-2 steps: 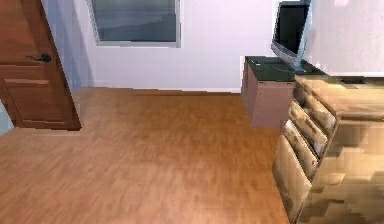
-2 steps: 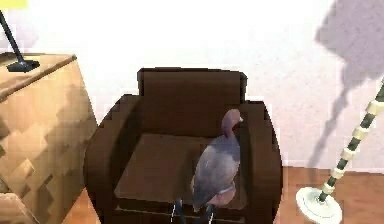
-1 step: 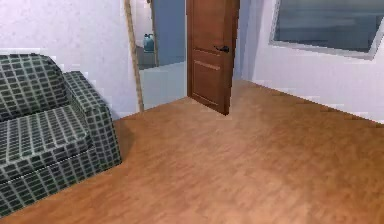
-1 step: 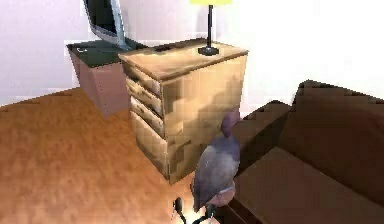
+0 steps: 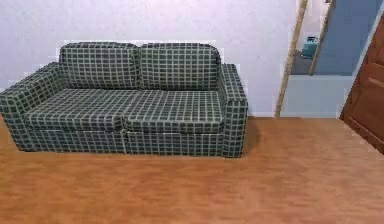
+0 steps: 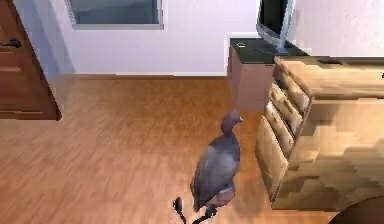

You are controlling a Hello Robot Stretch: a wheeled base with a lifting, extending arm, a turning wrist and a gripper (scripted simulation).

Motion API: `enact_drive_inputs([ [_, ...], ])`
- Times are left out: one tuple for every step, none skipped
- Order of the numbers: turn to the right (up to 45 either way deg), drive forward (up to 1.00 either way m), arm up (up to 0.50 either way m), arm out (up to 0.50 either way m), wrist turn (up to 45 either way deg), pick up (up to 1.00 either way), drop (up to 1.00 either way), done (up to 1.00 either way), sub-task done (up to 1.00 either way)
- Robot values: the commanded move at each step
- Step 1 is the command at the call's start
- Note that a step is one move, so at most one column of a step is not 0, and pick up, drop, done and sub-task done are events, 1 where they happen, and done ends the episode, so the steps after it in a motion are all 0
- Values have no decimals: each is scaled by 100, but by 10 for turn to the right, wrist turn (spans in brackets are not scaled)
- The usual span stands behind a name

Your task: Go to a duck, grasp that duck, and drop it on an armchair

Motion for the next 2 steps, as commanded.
enact_drive_inputs([
  [450,0,0,0,0,0,0,0,0],
  [420,0,0,0,0,0,0,0,0],
])
